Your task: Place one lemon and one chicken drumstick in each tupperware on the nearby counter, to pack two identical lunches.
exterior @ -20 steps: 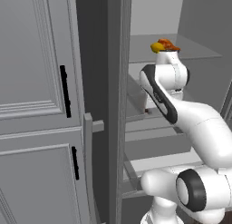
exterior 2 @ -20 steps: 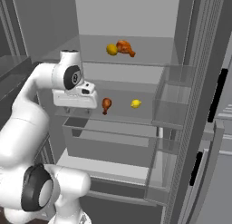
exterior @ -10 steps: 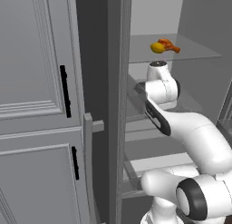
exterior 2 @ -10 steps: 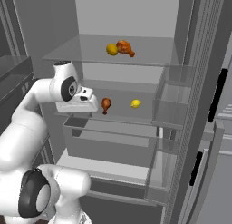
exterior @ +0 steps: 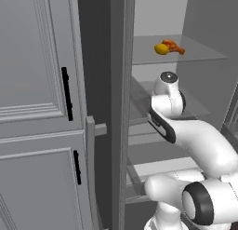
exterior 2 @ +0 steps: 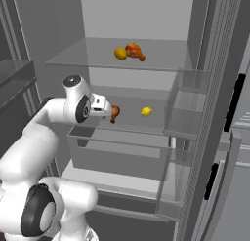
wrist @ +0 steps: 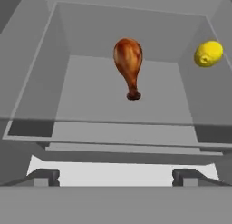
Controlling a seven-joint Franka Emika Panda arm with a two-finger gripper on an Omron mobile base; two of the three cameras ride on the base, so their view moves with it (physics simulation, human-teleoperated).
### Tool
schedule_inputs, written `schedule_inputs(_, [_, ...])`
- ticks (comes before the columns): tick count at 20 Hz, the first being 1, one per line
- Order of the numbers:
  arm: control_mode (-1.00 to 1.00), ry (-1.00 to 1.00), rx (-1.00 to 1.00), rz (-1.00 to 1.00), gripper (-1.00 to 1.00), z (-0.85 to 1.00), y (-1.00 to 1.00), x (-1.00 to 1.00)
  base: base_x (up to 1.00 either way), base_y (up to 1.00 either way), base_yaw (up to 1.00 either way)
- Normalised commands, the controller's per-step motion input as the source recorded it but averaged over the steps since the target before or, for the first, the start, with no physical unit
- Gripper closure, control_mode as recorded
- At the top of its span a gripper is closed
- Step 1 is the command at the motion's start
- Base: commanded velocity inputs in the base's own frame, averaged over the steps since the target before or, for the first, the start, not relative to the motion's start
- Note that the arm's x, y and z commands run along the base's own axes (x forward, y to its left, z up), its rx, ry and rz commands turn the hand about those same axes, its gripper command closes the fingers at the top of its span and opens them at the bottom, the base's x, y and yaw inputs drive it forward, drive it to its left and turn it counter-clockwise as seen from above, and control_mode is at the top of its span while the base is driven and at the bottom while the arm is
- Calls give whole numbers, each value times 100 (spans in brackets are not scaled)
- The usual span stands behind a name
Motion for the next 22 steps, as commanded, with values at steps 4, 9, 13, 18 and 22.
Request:
schedule_inputs(4, [-100, 0, 8, 23, -100, -1, -36, 95, 0, 0, 0])
schedule_inputs(9, [-100, 0, 0, 24, -100, -32, -18, 54, 0, 0, 0])
schedule_inputs(13, [-100, -2, -2, 5, -100, -25, 0, 22, 0, 0, 0])
schedule_inputs(18, [-100, 0, -4, 0, -100, -30, 3, 38, 0, 0, 0])
schedule_inputs(22, [-100, -1, 0, 0, -100, -30, 0, 35, 0, 0, 0])
